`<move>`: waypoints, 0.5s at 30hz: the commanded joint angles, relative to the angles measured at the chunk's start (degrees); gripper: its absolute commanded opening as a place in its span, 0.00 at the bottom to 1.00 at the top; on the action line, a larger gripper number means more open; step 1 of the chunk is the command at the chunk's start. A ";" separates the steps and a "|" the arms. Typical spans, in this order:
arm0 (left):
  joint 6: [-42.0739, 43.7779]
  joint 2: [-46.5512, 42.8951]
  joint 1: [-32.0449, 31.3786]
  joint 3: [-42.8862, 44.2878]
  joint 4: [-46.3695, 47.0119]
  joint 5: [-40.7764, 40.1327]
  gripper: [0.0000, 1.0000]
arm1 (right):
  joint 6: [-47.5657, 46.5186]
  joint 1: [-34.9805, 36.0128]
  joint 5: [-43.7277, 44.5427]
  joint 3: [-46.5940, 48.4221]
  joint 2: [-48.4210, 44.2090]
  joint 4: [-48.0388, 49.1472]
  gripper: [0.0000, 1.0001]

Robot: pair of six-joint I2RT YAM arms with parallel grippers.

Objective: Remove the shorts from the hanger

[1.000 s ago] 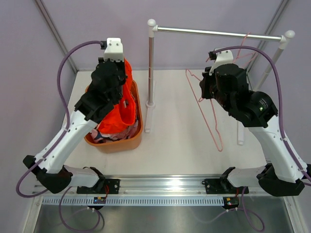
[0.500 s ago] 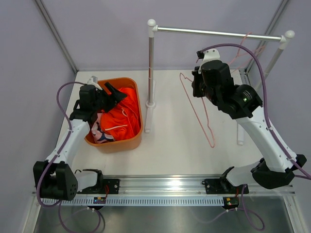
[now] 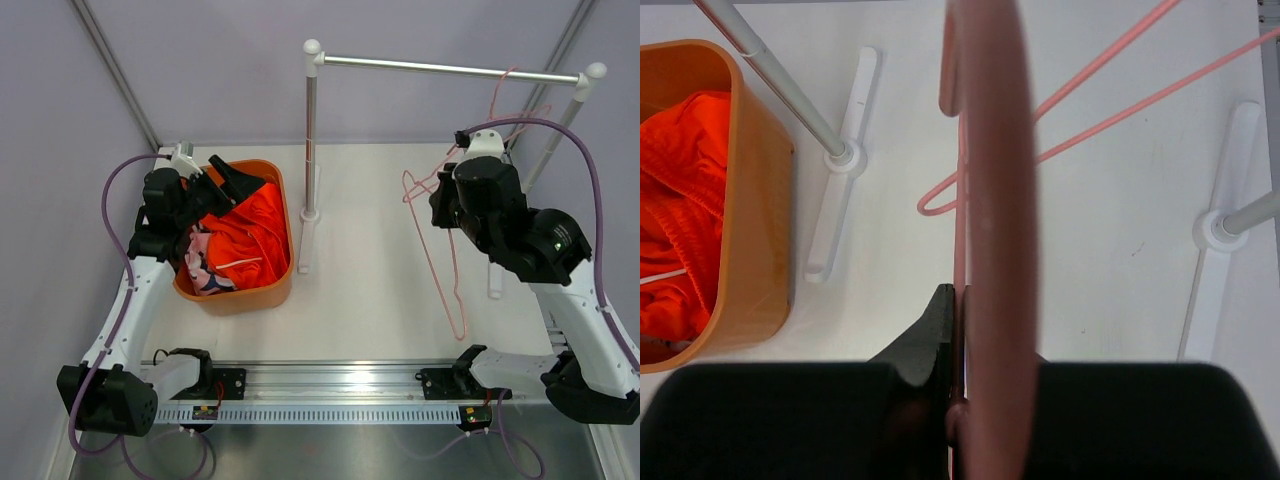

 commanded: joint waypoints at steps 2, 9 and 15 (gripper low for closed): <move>1.02 -1.29 0.05 2.71 0.75 2.72 0.91 | 2.55 -0.28 2.40 0.30 -1.61 -2.54 0.00; 1.29 -0.49 0.05 2.27 0.75 3.16 0.91 | 3.61 -0.28 3.55 0.66 -3.45 -5.53 0.00; 1.29 -0.14 0.05 2.10 1.02 3.34 0.91 | 2.38 -0.36 -0.40 -0.75 -4.16 -4.13 0.00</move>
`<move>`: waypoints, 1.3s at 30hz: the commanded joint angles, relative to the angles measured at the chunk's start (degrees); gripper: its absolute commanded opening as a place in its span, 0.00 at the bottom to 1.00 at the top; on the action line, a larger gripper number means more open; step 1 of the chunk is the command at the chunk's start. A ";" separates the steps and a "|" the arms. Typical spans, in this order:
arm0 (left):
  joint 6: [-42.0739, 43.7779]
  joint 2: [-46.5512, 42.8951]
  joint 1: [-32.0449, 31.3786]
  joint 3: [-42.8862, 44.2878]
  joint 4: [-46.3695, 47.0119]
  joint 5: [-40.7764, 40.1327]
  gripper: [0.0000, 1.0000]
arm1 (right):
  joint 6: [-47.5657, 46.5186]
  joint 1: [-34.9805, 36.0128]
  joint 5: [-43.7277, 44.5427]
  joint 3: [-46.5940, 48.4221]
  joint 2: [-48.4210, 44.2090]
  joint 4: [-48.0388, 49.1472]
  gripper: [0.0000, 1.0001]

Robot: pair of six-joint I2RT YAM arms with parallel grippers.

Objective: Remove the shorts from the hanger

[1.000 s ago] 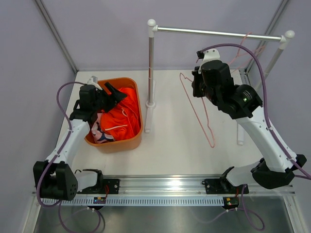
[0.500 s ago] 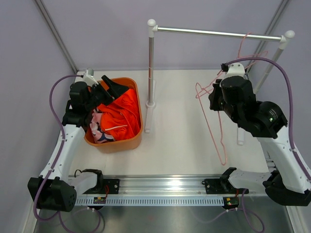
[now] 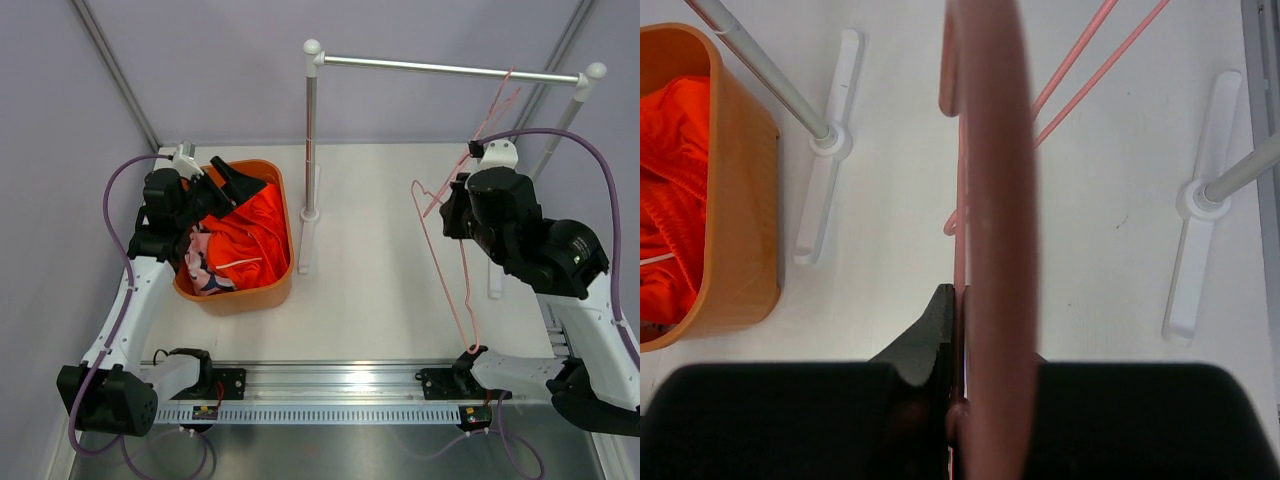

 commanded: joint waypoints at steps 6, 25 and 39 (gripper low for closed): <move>2.19 -1.13 0.05 2.49 1.34 2.86 0.98 | -2.11 -0.36 -6.37 -0.05 0.46 4.41 0.00; 5.18 -1.75 0.05 4.07 -0.51 5.32 0.99 | -16.35 -12.49 -26.59 7.85 10.38 22.25 0.00; 6.85 -1.66 0.05 3.72 -0.68 6.29 0.99 | -16.35 -22.95 -32.57 29.74 28.30 20.41 0.00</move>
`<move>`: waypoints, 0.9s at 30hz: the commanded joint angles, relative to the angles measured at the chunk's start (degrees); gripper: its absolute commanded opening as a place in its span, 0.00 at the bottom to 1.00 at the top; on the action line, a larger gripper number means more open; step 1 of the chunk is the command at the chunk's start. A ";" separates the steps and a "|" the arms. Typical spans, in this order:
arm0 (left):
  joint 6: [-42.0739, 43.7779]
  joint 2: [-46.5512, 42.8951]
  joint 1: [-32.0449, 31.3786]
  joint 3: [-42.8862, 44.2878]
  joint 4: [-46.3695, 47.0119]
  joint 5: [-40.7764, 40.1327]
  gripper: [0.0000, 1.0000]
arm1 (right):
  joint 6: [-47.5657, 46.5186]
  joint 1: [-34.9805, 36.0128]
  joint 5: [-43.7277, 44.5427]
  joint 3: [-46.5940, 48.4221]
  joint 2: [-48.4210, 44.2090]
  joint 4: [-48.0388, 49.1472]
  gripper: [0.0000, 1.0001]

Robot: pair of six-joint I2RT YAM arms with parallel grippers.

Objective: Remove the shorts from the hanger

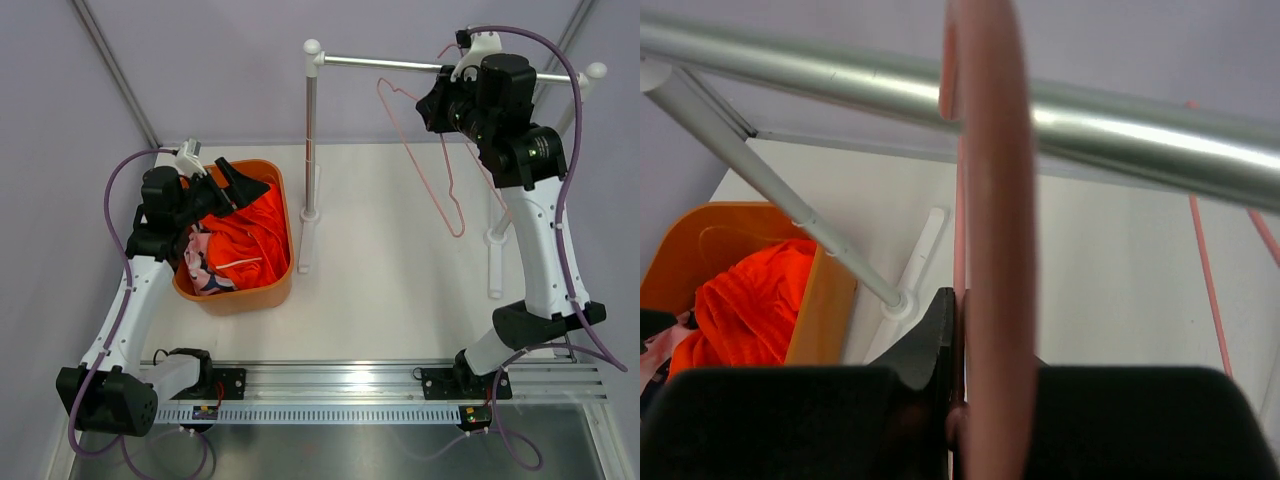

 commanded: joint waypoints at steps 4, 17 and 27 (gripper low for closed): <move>1.41 -1.42 0.05 2.11 0.89 2.66 0.99 | -0.79 -2.02 -3.46 9.54 7.62 0.83 0.00; 2.11 -1.15 0.05 1.67 0.63 3.10 0.99 | 1.49 -2.55 -3.46 5.78 12.64 3.11 0.00; 1.93 -1.07 0.05 1.58 0.72 2.84 0.99 | 2.55 -2.46 -1.97 -4.15 6.23 5.30 0.06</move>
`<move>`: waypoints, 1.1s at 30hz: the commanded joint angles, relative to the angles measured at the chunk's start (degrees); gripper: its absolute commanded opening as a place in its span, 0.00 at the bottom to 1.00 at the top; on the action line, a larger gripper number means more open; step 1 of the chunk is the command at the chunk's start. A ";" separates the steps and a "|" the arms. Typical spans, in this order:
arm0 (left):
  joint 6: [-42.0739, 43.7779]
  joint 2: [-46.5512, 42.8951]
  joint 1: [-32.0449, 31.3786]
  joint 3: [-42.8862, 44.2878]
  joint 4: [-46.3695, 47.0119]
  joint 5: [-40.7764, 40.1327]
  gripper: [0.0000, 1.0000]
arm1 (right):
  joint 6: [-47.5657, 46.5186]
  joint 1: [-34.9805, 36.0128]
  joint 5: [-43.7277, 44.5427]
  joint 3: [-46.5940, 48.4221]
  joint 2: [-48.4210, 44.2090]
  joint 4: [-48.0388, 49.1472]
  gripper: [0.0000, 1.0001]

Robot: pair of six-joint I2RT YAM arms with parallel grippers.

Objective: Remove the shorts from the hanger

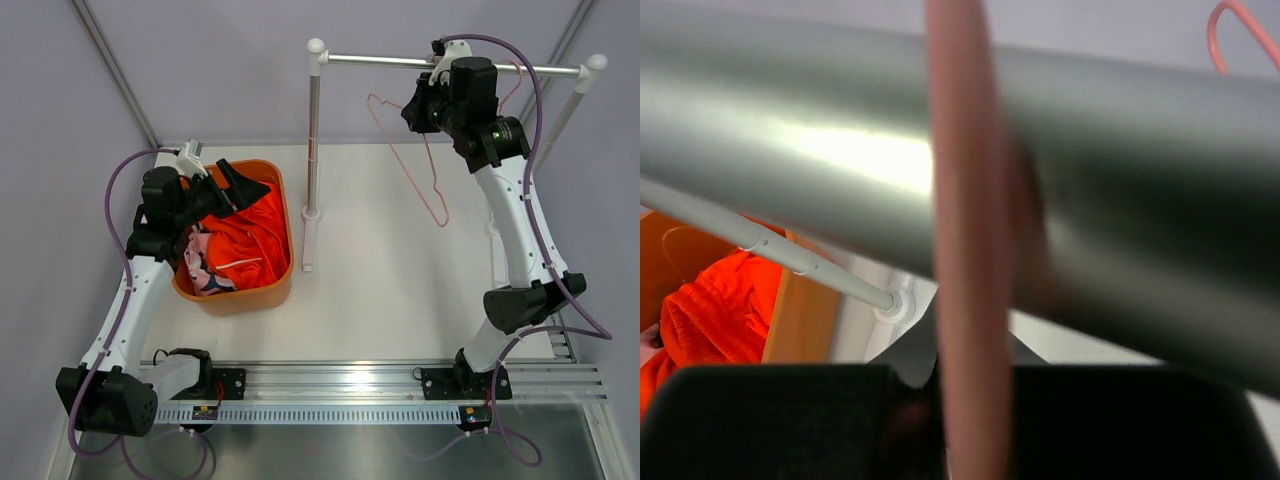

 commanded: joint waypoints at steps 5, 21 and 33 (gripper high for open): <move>0.95 -1.04 0.05 1.93 0.76 1.57 0.99 | 1.52 -0.25 1.14 -2.57 -5.09 -0.51 0.35; 4.64 -2.62 0.05 4.39 -3.36 0.96 0.99 | 3.72 -0.34 5.89 -3.87 -20.20 -1.48 0.99; 14.48 -12.80 -4.26 1.14 -4.78 -7.57 0.99 | 9.35 -0.34 -10.55 -39.81 -47.09 11.79 0.99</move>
